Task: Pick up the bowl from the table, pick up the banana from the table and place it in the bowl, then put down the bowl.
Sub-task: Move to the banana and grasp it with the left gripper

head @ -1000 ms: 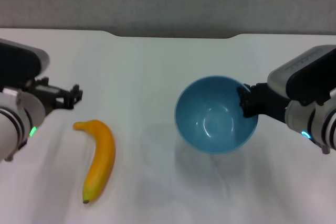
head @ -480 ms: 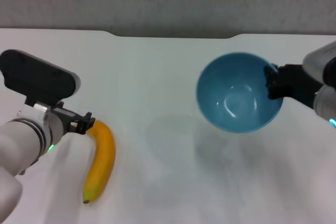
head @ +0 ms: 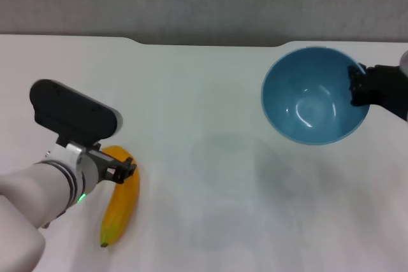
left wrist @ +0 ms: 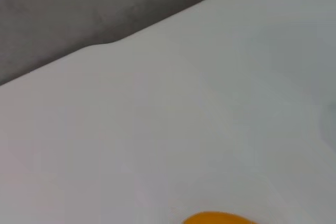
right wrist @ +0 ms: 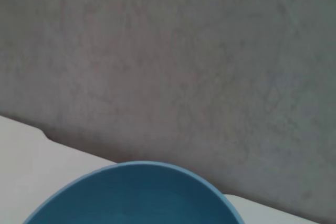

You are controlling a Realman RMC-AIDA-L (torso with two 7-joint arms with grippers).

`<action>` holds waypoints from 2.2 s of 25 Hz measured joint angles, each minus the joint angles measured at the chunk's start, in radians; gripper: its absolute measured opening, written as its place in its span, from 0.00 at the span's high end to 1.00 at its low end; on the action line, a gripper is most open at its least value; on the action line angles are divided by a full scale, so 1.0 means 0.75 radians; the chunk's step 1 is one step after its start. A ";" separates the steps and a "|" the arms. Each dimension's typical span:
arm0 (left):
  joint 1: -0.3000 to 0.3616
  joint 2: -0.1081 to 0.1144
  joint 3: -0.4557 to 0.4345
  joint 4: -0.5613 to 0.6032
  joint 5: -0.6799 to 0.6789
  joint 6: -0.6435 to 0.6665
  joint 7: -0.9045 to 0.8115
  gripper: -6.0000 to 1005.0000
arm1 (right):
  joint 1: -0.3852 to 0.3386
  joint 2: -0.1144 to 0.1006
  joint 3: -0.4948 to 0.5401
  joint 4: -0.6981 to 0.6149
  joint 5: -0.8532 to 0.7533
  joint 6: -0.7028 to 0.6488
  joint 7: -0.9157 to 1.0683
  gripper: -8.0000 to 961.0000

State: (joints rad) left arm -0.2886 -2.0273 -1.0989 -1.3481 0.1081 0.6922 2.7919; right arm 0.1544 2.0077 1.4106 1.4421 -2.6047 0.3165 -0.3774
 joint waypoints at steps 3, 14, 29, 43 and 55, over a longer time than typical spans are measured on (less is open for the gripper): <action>0.000 0.000 0.004 0.025 -0.001 -0.015 -0.001 0.30 | -0.003 0.000 0.009 0.000 0.000 -0.012 0.000 0.95; -0.003 0.000 -0.017 0.023 -0.167 -0.084 -0.012 0.30 | -0.013 0.000 0.019 -0.003 0.000 -0.026 0.000 0.95; 0.052 -0.006 -0.023 0.070 -0.248 -0.288 -0.141 0.30 | -0.017 0.000 0.012 -0.009 0.000 -0.047 0.000 0.94; -0.015 -0.007 -0.041 0.248 -0.245 -0.329 -0.202 0.30 | -0.019 0.000 0.006 -0.009 0.000 -0.061 0.000 0.94; -0.034 -0.007 -0.028 0.293 -0.254 -0.330 -0.205 0.30 | -0.016 0.000 0.004 -0.003 0.000 -0.063 0.000 0.94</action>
State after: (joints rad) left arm -0.3143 -2.0325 -1.1199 -1.1280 -0.0825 0.4450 2.6379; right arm 0.1423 2.0079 1.4139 1.4398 -2.6046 0.2695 -0.3774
